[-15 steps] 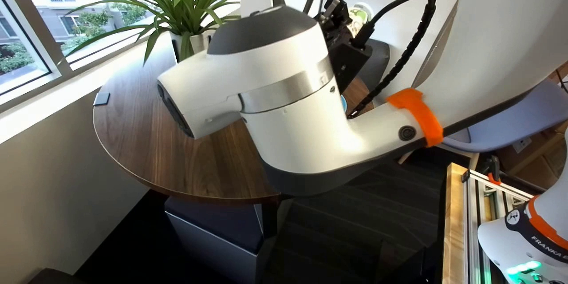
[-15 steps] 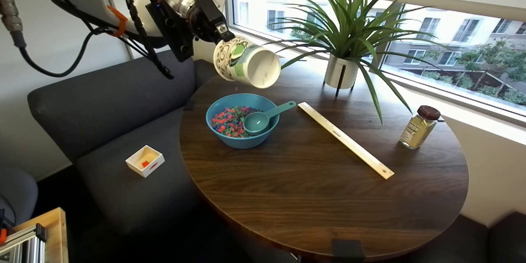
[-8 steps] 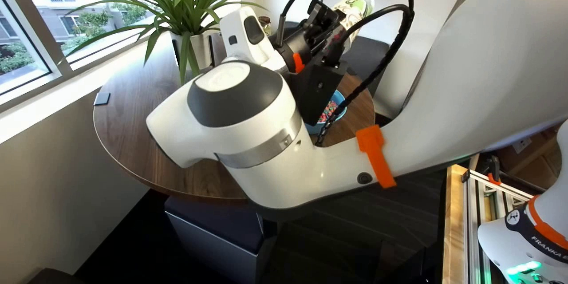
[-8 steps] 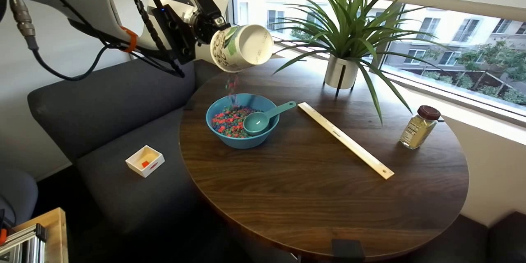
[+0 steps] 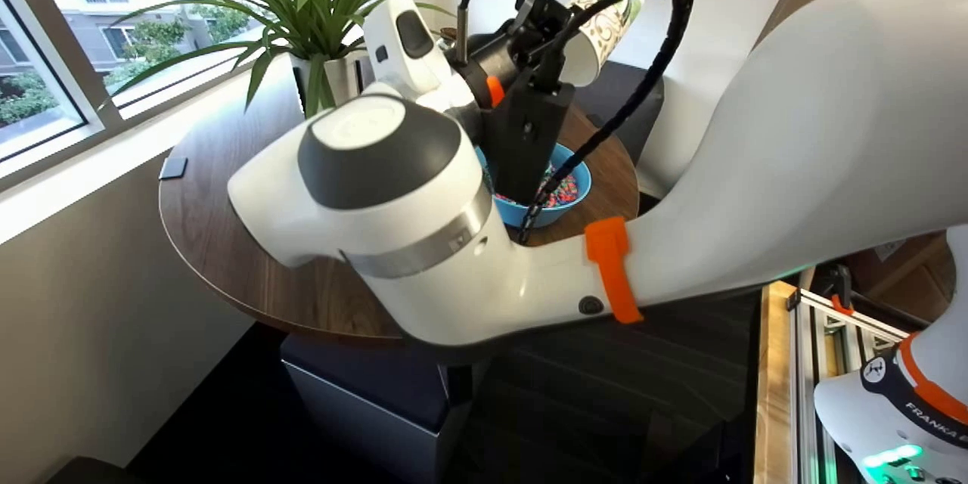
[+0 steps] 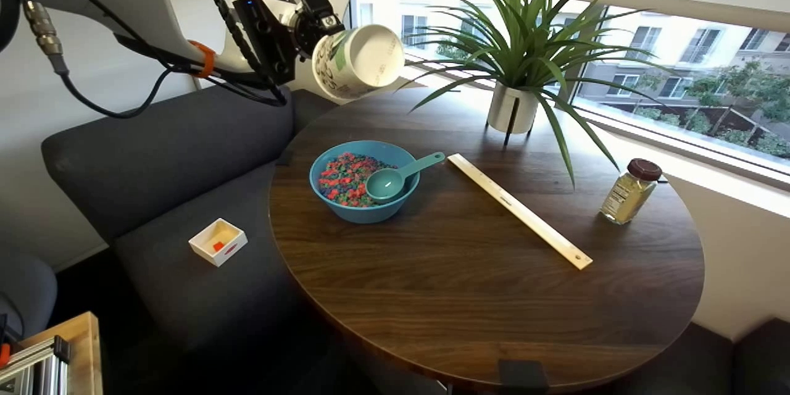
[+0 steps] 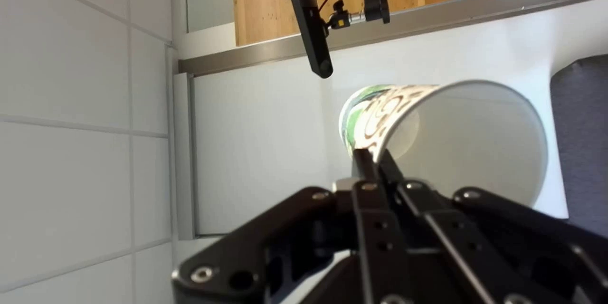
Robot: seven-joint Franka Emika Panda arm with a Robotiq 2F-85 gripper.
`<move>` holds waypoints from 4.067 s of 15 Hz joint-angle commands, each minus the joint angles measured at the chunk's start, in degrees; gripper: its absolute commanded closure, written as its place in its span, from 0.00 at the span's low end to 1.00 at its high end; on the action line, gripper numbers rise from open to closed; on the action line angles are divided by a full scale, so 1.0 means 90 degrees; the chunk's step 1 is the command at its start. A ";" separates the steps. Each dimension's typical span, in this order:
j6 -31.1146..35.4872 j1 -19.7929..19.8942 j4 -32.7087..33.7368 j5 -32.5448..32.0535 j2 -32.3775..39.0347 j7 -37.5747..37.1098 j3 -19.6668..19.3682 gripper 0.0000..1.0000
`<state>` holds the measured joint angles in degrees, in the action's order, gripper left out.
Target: Pour the contents of the paper cup into the blue bowl
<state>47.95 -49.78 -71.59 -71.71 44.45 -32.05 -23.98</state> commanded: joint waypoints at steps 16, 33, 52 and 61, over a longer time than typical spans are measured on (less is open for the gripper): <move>0.0013 0.0798 0.0744 0.3987 -0.2438 -0.0442 0.0011 0.99; 0.1819 0.1696 0.1584 0.7526 -0.2253 -0.1450 0.0204 0.99; 0.6540 0.2922 -0.1029 0.8943 -0.2640 -0.1832 0.1421 0.99; 0.6912 0.3979 -0.2034 0.9006 -0.3069 -0.1803 0.2518 0.99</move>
<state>107.63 -16.37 -84.85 9.56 19.33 -47.62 -3.96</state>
